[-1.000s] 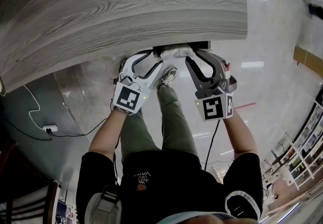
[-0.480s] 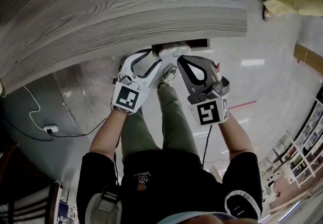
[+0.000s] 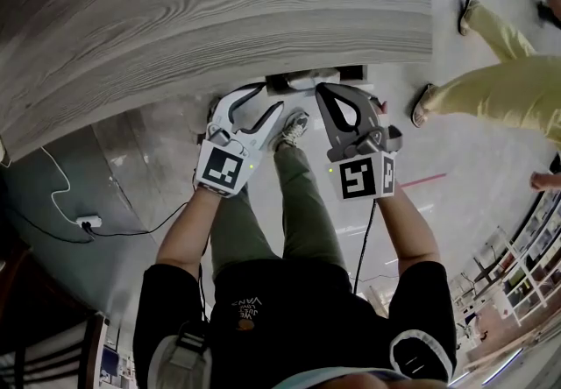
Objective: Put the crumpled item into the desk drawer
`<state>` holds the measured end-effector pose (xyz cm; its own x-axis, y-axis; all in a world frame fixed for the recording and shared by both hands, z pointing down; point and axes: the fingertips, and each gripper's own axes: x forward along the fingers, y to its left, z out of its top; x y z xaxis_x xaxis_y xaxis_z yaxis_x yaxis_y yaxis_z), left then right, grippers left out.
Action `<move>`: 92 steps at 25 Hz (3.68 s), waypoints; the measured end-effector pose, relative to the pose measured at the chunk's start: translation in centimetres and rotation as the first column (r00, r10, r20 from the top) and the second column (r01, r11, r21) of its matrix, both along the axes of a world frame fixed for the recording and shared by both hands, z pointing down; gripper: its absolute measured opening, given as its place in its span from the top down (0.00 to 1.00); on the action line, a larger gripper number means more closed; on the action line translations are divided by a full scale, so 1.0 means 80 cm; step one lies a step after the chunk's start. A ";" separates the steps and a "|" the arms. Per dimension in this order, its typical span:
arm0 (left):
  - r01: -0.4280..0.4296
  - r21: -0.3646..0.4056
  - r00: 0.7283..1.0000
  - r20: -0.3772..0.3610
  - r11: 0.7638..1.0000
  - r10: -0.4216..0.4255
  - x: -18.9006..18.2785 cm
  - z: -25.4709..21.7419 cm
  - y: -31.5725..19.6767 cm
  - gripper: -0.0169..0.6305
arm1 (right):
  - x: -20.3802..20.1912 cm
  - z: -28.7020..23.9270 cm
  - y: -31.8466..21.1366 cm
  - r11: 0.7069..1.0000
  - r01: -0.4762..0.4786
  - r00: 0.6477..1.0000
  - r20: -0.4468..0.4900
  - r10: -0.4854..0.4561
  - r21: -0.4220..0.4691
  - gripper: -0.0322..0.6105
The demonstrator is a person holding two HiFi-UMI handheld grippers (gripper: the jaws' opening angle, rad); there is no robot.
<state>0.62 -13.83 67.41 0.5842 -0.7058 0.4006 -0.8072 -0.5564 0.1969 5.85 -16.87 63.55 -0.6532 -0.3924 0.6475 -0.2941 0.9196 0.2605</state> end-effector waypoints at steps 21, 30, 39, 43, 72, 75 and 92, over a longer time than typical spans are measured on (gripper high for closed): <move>0.005 -0.023 1.000 -0.010 1.000 -0.005 -0.001 0.000 0.001 0.67 | 0.001 0.027 -0.047 0.998 -0.065 0.993 -0.096 0.063 -0.014 0.94; 0.006 -0.036 1.000 -0.024 0.999 -0.007 -0.002 0.004 0.003 0.67 | -0.005 0.036 -0.041 0.995 -0.064 0.994 -0.098 0.057 -0.072 0.91; -0.015 -0.014 1.000 -0.001 1.000 0.015 -0.006 0.001 0.001 0.67 | 0.015 0.013 -0.050 0.978 -0.183 0.983 -0.048 0.179 -0.104 0.89; -0.006 -0.036 1.000 -0.025 0.999 0.005 -0.005 0.001 0.004 0.67 | 0.027 0.004 -0.048 0.972 -0.212 0.977 -0.059 0.206 -0.105 0.89; -0.064 0.058 0.997 -0.027 0.996 0.065 -0.001 -0.147 -0.008 0.82 | 0.081 -0.132 -0.010 0.804 -0.593 0.767 0.269 0.582 -0.049 0.95; -0.070 0.075 0.997 -0.037 0.995 0.073 -0.001 -0.170 -0.009 0.89 | 0.088 -0.148 -0.003 0.788 -0.614 0.747 0.286 0.600 -0.047 0.95; -0.189 0.145 0.981 -0.009 0.971 0.192 0.023 -0.301 0.013 0.89 | 0.113 -0.265 0.039 0.709 -0.705 0.647 0.404 0.646 -0.007 0.95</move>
<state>2.49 -12.82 43.36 0.7212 -0.6295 0.2891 -0.6800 -0.7231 0.1216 14.93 -13.77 42.37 -0.3347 -0.8824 0.3307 -0.9142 0.3892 0.1132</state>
